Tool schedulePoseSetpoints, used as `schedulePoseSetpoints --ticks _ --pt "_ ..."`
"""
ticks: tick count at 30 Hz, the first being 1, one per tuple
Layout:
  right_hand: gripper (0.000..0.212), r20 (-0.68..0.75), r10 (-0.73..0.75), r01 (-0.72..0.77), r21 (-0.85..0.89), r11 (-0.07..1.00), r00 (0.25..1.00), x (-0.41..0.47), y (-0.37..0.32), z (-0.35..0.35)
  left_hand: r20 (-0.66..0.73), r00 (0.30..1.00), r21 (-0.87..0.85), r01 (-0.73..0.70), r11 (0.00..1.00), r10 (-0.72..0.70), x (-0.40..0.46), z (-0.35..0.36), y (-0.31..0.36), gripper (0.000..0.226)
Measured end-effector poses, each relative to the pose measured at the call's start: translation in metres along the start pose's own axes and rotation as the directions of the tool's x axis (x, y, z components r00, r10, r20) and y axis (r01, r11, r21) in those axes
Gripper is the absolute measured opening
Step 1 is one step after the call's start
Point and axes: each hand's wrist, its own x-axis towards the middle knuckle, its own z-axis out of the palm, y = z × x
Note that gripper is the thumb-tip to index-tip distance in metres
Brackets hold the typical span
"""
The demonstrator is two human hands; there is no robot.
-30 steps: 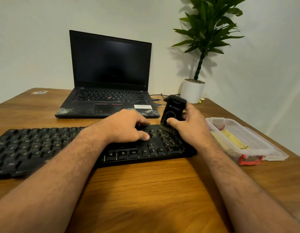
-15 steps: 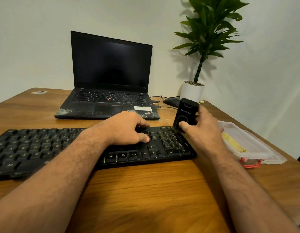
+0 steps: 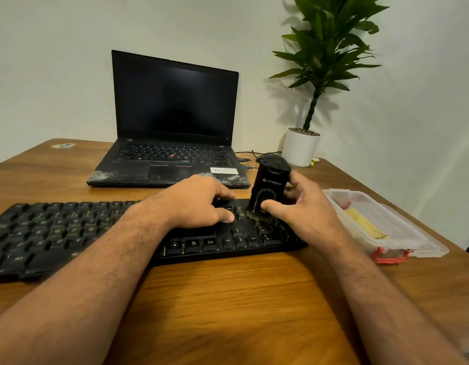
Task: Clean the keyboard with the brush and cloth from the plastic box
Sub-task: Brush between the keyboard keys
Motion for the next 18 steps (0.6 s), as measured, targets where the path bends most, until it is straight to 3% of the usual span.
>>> schedulePoseSetpoints --ticks 5,9,14,16,18 --pt "0.054 -0.158 -0.031 0.018 -0.081 0.997 0.987 0.002 -0.003 -0.002 0.015 1.0 0.008 0.001 1.0 -0.001 -0.001 -0.001 0.002 0.051" --pt "0.056 -0.021 -0.024 0.024 -0.024 0.999 0.999 -0.005 -0.005 -0.002 0.018 1.0 0.007 0.009 1.0 -0.009 0.0 -0.001 0.002 0.05" --pt "0.047 -0.129 -0.012 0.002 -0.081 0.997 0.992 -0.011 -0.012 -0.01 0.019 1.0 0.015 -0.001 1.0 0.001 -0.004 -0.002 0.005 0.049" --pt "0.049 -0.034 -0.022 0.023 0.026 0.999 0.999 -0.018 -0.014 -0.012 0.019 1.0 0.003 -0.01 1.0 0.01 -0.006 -0.002 0.006 0.047" --pt "0.05 0.03 -0.022 0.022 0.014 1.0 0.999 -0.025 -0.016 -0.007 0.02 1.0 0.001 -0.009 1.0 0.009 -0.007 -0.002 0.006 0.047"
